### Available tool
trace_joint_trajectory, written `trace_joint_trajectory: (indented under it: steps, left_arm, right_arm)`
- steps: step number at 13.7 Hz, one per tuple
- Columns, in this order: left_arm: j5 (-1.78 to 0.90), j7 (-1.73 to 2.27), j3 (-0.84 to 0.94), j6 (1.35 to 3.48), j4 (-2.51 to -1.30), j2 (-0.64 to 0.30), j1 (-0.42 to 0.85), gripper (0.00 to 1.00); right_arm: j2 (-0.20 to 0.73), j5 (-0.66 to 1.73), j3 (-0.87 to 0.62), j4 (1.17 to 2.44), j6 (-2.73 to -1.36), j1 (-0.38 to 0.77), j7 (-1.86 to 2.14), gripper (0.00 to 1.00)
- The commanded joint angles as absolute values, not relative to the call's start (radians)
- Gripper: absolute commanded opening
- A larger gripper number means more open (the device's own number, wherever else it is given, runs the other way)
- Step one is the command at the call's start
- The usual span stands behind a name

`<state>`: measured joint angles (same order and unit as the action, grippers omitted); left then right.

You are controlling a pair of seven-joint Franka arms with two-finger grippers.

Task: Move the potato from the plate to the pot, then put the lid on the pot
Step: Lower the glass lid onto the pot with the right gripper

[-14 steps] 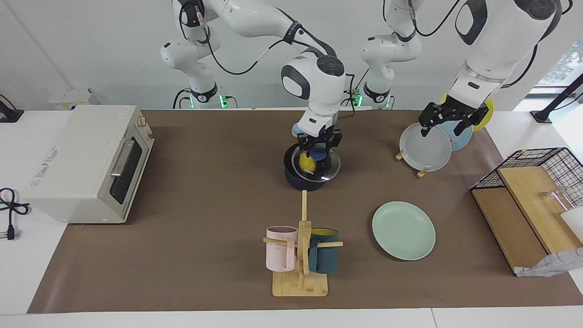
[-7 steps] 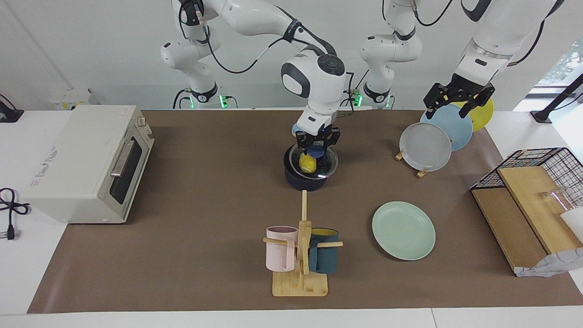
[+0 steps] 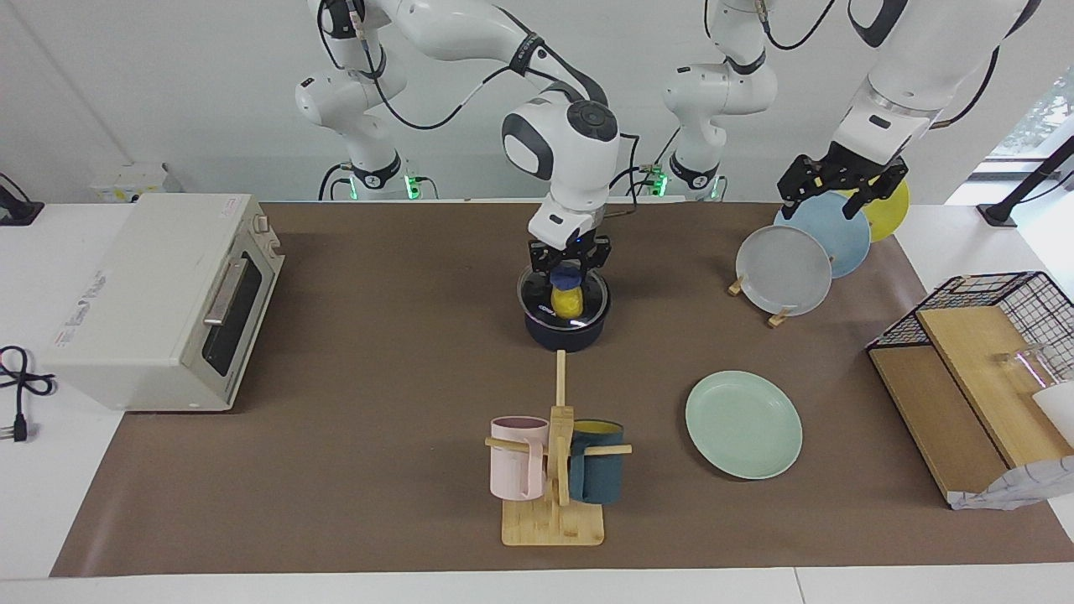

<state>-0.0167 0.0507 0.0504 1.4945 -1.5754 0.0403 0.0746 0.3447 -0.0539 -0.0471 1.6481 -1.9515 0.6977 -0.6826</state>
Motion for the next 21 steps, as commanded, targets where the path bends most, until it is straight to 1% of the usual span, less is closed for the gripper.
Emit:
trace_joint_trajectory:
  steps: [1,2,3,8,11,18,19,20,21]
  left_arm:
    - [-0.012,0.032,0.035,1.493,-1.580,0.048,0.084,1.00]
    - [-0.012,0.032,0.035,1.486,-1.580,0.045,0.084,1.00]
    - [-0.012,0.032,0.034,1.486,-1.580,0.038,0.084,1.00]
    - [-0.012,0.029,0.034,1.489,-1.582,0.035,0.084,1.00]
    - [-0.012,0.032,0.037,1.500,-1.582,0.035,0.084,1.00]
    - [-0.012,0.031,0.040,1.503,-1.583,0.037,0.080,1.00]
    - [-0.012,0.032,0.040,1.500,-1.583,0.038,0.080,1.00]
    - [-0.012,0.040,0.040,1.502,-1.585,0.038,0.080,1.00]
    - [-0.012,0.041,0.040,1.502,-1.585,0.038,0.081,1.00]
  right_arm:
    - [0.301,-0.044,-0.057,1.725,-2.030,0.690,-0.721,0.00]
    - [0.299,-0.044,-0.057,1.745,-2.083,0.695,-0.753,0.00]
    - [0.298,-0.043,-0.057,1.755,-2.098,0.695,-0.770,0.00]
    - [0.296,-0.021,-0.058,1.764,-2.105,0.690,-0.772,0.00]
    - [0.285,0.035,-0.058,1.792,-2.106,0.687,-0.767,0.00]
    - [0.284,0.034,-0.057,1.801,-2.097,0.692,-0.749,0.00]
    - [0.284,0.034,-0.057,1.799,-2.097,0.690,-0.749,0.13]
    - [0.284,0.034,-0.058,1.799,-2.100,0.692,-0.749,0.83]
    - [0.285,0.034,-0.057,1.795,-2.100,0.695,-0.750,1.00]
